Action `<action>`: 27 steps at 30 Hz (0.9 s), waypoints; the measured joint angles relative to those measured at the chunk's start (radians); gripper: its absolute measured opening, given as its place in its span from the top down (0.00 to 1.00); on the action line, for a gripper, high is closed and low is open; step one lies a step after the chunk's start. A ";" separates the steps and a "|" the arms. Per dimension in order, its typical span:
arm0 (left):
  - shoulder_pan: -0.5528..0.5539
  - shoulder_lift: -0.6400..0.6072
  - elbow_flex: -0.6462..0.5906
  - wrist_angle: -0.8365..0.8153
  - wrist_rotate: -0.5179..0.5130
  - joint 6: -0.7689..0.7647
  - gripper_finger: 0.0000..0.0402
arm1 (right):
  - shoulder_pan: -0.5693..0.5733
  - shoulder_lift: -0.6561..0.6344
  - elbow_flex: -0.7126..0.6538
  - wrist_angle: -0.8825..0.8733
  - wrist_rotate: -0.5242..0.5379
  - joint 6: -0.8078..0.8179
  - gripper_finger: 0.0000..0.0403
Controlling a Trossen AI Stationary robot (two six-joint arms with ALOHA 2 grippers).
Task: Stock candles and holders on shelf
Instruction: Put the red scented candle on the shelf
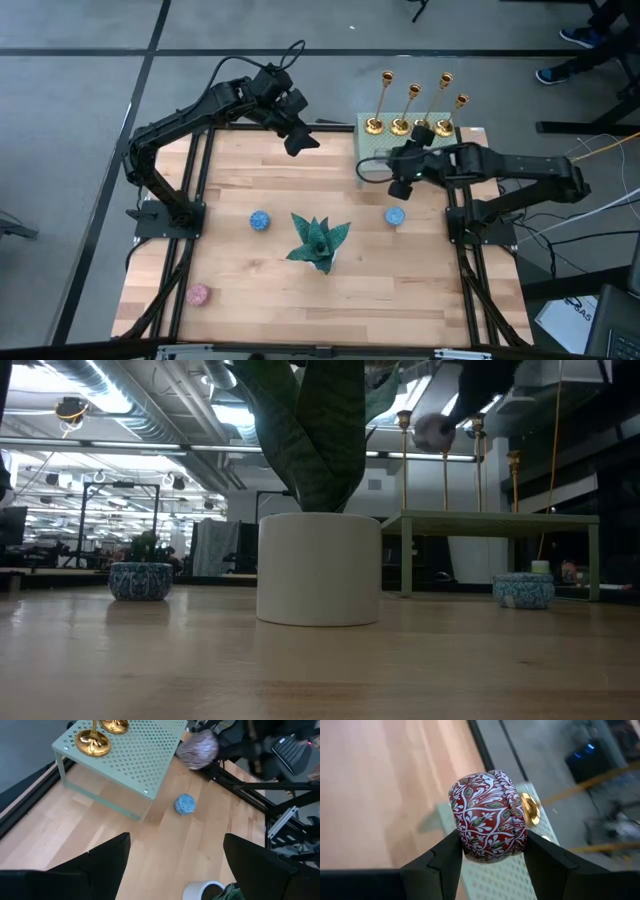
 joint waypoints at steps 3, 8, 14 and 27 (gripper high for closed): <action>-0.001 0.000 0.000 0.000 0.000 0.000 0.21 | 0.000 0.019 -0.054 0.013 0.074 0.031 0.54; -0.001 0.000 0.000 0.000 0.000 0.000 0.21 | 0.000 0.031 -0.141 0.083 0.167 0.046 0.54; -0.001 0.000 0.000 0.000 -0.020 0.000 0.21 | -0.016 0.031 -0.252 0.259 0.217 -0.009 0.54; -0.001 0.000 0.000 0.000 -0.047 0.000 0.21 | -0.038 0.031 -0.417 0.490 0.277 -0.138 0.54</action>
